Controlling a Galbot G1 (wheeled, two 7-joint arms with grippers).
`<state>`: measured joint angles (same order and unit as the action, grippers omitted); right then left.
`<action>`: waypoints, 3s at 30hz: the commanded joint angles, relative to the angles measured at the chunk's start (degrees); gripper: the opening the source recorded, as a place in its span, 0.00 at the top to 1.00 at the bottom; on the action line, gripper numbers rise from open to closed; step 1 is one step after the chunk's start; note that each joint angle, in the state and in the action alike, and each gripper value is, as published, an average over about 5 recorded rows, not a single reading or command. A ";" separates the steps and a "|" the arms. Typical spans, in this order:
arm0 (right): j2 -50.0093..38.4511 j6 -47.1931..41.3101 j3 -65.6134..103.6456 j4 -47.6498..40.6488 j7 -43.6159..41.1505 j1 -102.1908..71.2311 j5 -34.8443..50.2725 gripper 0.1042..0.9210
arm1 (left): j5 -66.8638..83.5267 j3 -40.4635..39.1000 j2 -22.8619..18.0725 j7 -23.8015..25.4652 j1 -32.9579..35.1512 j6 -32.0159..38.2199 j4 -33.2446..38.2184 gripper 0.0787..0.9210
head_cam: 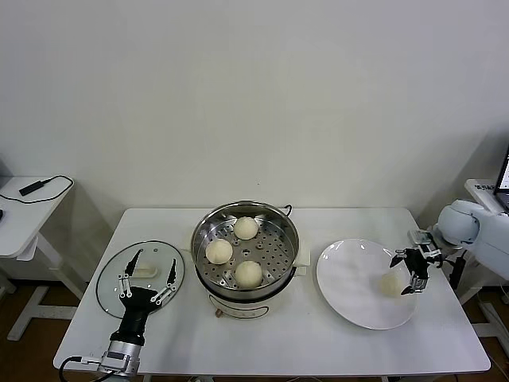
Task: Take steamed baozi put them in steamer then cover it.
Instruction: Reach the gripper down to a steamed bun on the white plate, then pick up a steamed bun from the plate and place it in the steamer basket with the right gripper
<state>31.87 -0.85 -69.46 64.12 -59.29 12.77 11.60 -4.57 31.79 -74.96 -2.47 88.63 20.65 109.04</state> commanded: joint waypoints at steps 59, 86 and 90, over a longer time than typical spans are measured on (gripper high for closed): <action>34.45 -14.19 -22.54 12.92 -1.52 39.40 32.78 0.40 | 0.29 -1.18 0.62 -0.50 -1.18 -0.08 0.18 0.12; 40.21 -15.46 -23.24 7.71 3.00 27.34 24.77 0.40 | 0.60 0.05 0.63 -0.64 -0.99 0.19 -0.32 0.12; 40.25 -15.45 -23.32 7.36 3.29 26.69 24.18 0.40 | 0.64 0.03 0.58 -0.67 -1.01 0.17 -0.27 0.12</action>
<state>70.78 -15.97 -92.48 72.00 -56.65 41.06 36.97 -3.95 31.83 -74.39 -3.13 87.61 20.82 108.78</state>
